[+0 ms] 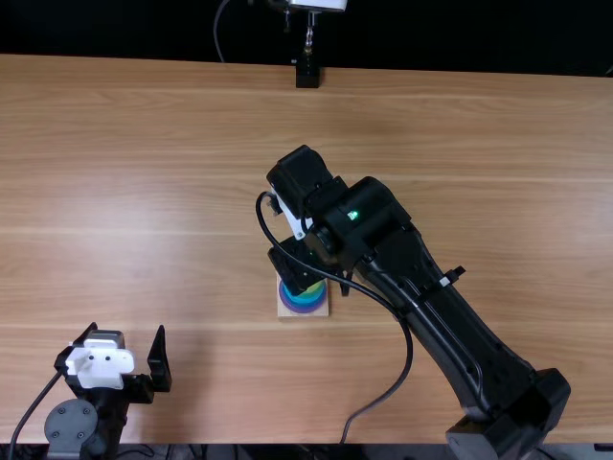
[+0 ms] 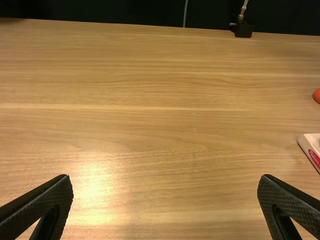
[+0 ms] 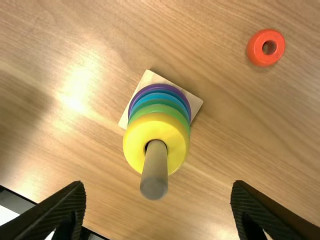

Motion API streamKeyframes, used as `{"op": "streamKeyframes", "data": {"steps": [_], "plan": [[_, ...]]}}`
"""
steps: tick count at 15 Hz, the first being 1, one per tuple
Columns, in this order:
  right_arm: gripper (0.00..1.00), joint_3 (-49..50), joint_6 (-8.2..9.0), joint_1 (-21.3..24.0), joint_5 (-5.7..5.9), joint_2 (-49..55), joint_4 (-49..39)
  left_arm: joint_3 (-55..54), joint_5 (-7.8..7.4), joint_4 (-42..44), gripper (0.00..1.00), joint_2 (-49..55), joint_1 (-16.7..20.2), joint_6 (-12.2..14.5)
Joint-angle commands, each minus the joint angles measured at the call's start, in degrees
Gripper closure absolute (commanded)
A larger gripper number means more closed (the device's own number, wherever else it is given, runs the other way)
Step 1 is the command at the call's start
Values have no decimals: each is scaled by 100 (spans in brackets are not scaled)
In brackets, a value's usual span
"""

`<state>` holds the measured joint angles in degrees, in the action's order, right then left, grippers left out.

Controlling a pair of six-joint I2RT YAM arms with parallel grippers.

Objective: Build the Hanoi tower: stack the rings onto the peg from bottom to top in this color order: purple, dark blue, light blue, dark green, light green, yellow, orange.

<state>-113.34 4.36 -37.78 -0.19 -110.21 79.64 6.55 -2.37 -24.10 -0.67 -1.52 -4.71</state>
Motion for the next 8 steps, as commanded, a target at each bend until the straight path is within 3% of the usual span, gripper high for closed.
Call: {"op": "streamKeyframes", "data": {"steps": [1, 6, 8], "plan": [[0, -83, 7, 25, -3, 0, -16, -655, -79, -448, 0, 67, -59, 7], [0, -241, 81, 78, 50, -18, -701, -655, -90, -448, 0, 67, -59, 7], [0, -197, 545, 377, 61, -18, -1207, -655, -90, -459, 0, 67, -59, 7]]}}
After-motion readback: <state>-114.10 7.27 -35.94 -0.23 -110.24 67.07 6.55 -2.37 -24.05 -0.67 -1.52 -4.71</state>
